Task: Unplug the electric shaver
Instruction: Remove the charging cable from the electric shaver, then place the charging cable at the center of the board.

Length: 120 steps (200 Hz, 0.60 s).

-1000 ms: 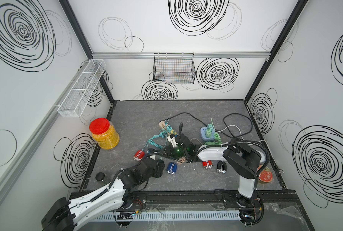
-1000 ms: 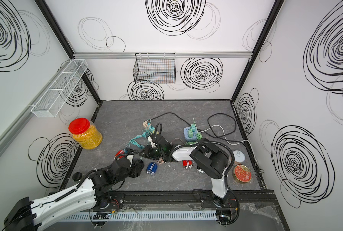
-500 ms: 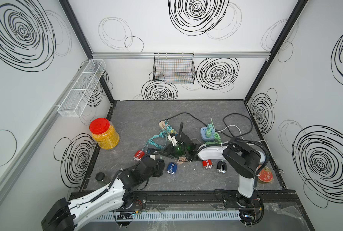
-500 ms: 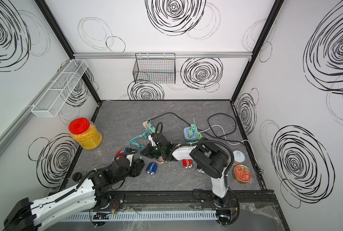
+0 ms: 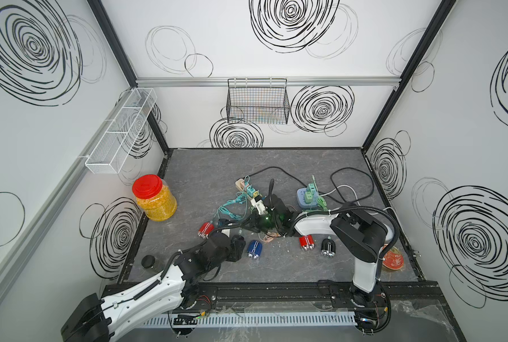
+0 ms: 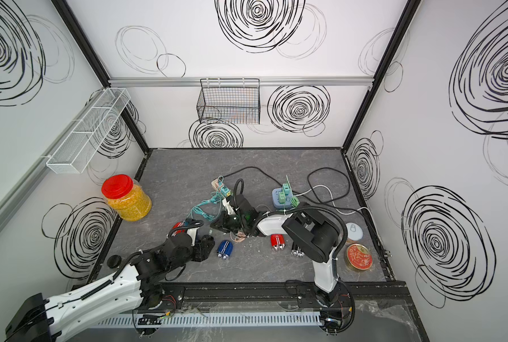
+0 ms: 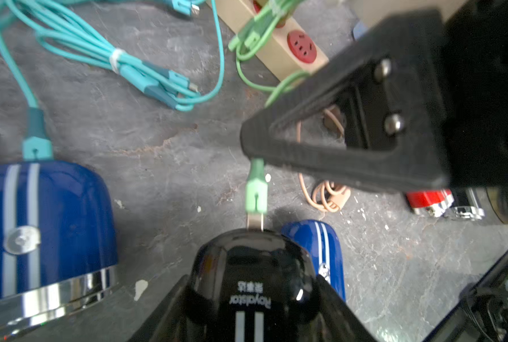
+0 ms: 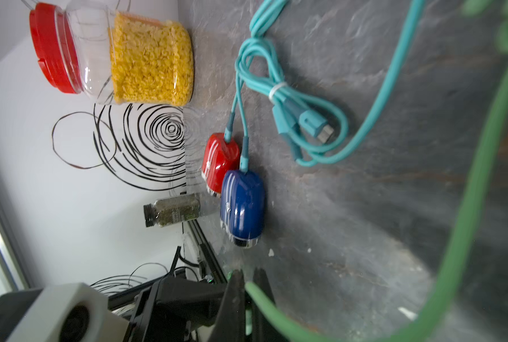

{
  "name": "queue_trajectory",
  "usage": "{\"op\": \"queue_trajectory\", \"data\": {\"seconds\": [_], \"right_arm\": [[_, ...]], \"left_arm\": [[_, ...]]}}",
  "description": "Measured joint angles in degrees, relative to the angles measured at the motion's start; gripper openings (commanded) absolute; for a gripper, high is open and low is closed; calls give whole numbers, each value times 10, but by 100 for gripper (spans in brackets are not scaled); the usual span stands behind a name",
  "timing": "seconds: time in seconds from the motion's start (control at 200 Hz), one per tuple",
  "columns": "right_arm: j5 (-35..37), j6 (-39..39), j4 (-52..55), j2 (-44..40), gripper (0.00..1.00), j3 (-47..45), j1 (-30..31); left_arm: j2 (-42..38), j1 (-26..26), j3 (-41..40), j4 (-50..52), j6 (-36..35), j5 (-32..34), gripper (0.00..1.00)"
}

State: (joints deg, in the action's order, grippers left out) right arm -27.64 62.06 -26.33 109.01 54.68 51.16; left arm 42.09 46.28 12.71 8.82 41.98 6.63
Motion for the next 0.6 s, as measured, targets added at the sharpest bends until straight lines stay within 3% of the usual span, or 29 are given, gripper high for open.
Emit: {"op": "queue_trajectory", "data": {"seconds": [0.6], "right_arm": [[42,-25,44,-11,8,-10,-3]], "left_arm": [[62,17,17,46,-6,58,46]]}}
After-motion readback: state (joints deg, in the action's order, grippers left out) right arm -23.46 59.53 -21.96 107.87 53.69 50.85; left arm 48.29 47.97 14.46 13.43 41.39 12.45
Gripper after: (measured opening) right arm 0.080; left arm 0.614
